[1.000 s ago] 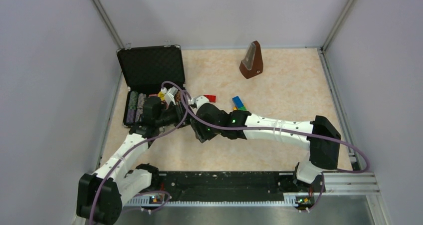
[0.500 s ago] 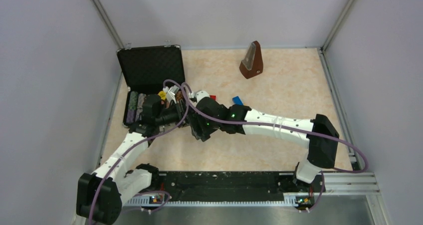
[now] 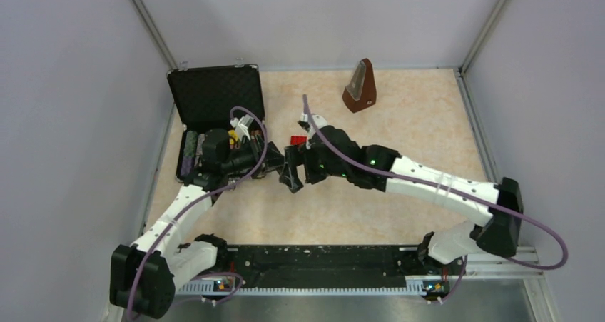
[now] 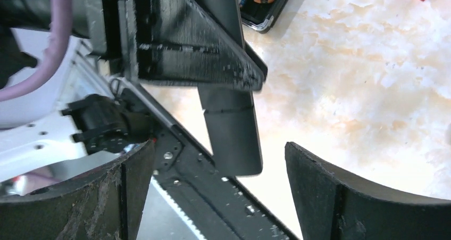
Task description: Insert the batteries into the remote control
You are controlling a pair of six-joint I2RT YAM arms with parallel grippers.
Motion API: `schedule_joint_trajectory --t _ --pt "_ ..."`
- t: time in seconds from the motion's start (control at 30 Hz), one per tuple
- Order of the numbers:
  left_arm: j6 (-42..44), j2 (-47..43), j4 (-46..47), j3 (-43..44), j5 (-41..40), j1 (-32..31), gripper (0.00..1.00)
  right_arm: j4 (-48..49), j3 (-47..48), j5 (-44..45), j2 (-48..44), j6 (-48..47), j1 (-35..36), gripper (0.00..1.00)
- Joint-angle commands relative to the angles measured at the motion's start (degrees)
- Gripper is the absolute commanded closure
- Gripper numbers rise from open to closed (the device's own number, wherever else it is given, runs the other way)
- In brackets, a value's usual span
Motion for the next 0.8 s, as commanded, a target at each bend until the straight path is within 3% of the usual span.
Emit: schedule_joint_trajectory --t 0.0,0.17,0.3,0.5,0.77 --pt "-4.1 -1.7 4.6 2.9 -2.8 0.4 1.00 5.3 -5.6 -0.2 -9.1 10.1 -1.7 0.11" --pt "-10.0 -5.7 4.9 3.4 -7.1 0.4 1.00 13.3 -16.1 5.2 -18.7 23.1 -1.9 0.14" --pt "-14.9 -9.2 1.6 4.1 -11.4 0.4 1.00 19.0 -21.7 6.6 -21.1 29.2 -1.9 0.15" --pt "-21.7 -12.5 -0.6 3.9 -12.9 0.3 1.00 27.6 -22.4 5.5 -18.9 31.5 -2.0 0.16" --pt "-27.0 -14.7 -1.4 1.9 -12.9 0.3 1.00 31.3 -20.5 5.0 -15.4 30.0 -2.0 0.22"
